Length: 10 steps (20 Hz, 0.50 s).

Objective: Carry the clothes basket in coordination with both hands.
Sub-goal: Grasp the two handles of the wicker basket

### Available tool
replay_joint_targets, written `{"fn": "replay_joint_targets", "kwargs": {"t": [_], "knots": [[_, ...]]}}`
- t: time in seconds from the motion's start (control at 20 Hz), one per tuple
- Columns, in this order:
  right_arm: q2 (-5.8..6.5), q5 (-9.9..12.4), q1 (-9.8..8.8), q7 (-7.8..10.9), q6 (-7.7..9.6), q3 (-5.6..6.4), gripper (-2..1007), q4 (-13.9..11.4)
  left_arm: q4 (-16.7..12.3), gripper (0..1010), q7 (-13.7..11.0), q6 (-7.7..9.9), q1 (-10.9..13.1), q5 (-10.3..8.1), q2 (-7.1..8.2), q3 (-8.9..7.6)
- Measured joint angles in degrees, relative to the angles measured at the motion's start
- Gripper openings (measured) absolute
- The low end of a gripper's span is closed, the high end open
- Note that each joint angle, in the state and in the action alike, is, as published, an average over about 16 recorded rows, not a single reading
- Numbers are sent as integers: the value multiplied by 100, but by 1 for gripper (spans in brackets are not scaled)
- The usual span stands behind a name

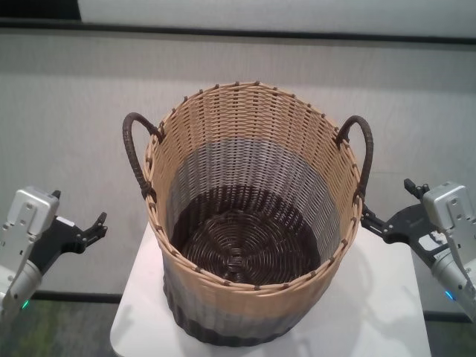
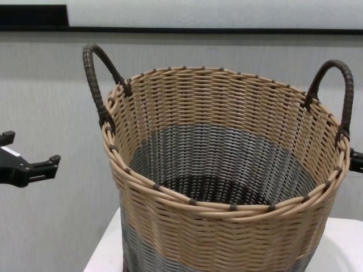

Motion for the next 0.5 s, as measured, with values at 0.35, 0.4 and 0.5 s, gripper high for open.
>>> {"fn": "replay_joint_targets", "kwargs": {"t": [0.35, 0.4, 0.5], "knots": [[0, 0, 0, 0, 0, 0, 1000, 0, 0, 999, 0, 0, 0, 0, 0, 0], [0, 0, 0, 0, 0, 0, 1000, 0, 0, 999, 0, 0, 0, 0, 0, 0], [0, 0, 0, 0, 0, 0, 1000, 0, 0, 999, 0, 0, 0, 0, 0, 0]]}}
